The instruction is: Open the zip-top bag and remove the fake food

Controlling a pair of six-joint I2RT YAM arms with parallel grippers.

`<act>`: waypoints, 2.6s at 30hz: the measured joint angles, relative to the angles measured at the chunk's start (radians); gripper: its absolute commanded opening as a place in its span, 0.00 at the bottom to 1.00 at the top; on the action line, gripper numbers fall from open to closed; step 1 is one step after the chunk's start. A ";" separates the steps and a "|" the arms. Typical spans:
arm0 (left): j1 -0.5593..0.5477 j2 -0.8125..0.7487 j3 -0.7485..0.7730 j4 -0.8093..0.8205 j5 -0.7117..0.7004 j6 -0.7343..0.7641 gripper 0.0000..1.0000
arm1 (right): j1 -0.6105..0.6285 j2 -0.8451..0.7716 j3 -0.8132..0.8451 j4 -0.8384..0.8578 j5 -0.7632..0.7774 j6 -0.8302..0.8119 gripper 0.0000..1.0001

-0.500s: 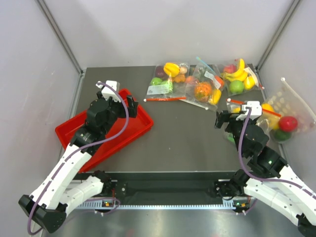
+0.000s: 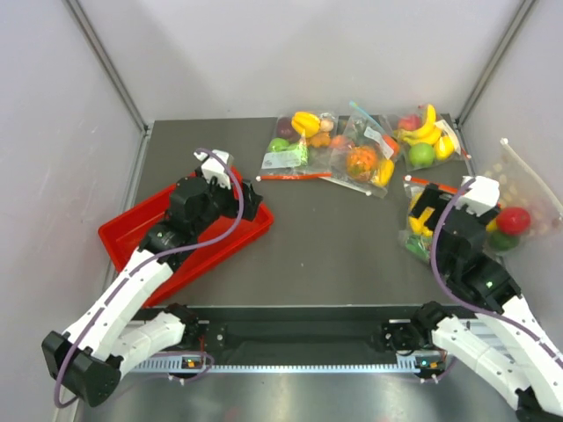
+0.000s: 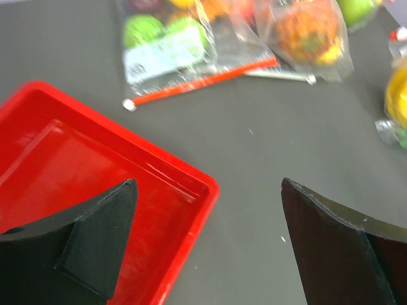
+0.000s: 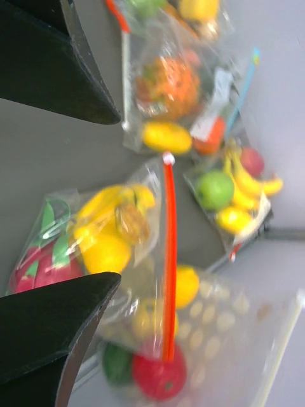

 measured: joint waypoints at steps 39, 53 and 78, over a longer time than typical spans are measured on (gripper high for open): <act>0.000 0.047 -0.076 0.081 0.187 -0.021 0.99 | -0.987 0.349 -0.192 0.145 -0.705 0.050 0.82; 0.000 0.047 -0.077 0.081 0.175 -0.018 0.99 | -1.026 0.452 -0.261 0.322 -1.005 0.017 0.00; -0.147 0.201 -0.024 0.225 0.248 0.058 0.98 | -0.438 0.394 -0.198 0.237 -1.423 -0.066 0.00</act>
